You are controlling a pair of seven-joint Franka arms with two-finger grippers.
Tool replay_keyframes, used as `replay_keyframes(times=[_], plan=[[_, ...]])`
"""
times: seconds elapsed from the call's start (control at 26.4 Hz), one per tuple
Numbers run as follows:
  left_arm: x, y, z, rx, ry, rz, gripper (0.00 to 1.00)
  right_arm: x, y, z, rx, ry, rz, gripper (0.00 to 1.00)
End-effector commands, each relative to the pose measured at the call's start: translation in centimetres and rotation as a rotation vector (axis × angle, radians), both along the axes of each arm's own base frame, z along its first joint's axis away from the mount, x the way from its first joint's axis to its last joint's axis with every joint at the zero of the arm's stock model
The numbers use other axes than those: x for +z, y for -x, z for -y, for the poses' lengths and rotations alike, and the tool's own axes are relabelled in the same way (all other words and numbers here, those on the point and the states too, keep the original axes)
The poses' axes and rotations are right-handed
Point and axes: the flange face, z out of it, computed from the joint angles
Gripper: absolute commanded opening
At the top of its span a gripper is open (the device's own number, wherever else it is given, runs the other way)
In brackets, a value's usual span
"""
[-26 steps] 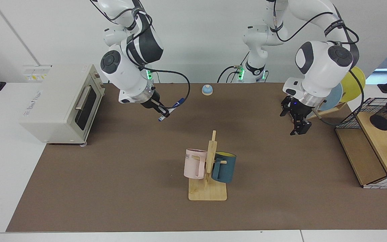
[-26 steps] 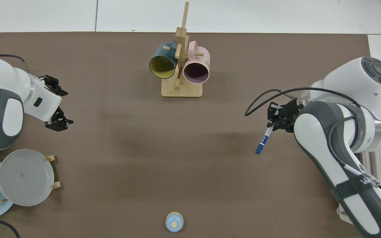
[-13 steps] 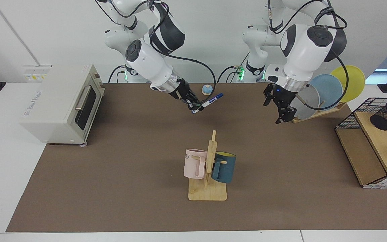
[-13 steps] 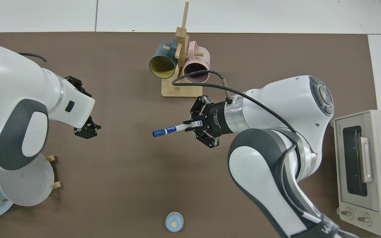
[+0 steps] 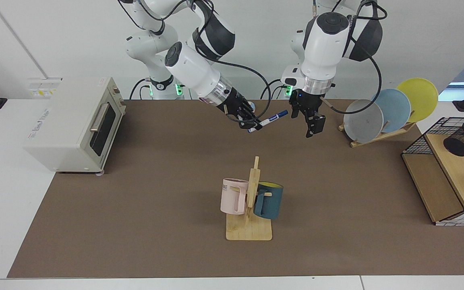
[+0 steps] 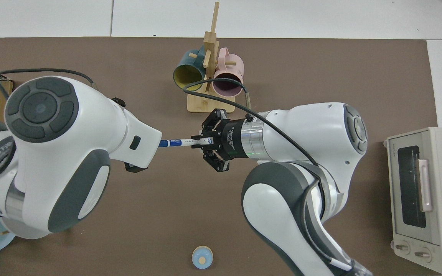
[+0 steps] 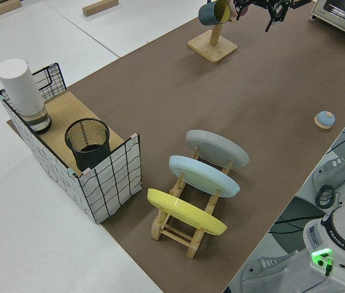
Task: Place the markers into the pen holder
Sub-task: 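Grasp the marker's free end with the left gripper while the right holds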
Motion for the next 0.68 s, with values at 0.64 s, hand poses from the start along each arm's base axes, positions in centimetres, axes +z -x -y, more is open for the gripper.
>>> replay_keyframes(times=[0.64], plan=[[1.2,4.2,4.4,-0.017,-0.039,0.014,0.79,-0.8,0.6,-1.9,-0.038,-0.015,-0.018,0.0]])
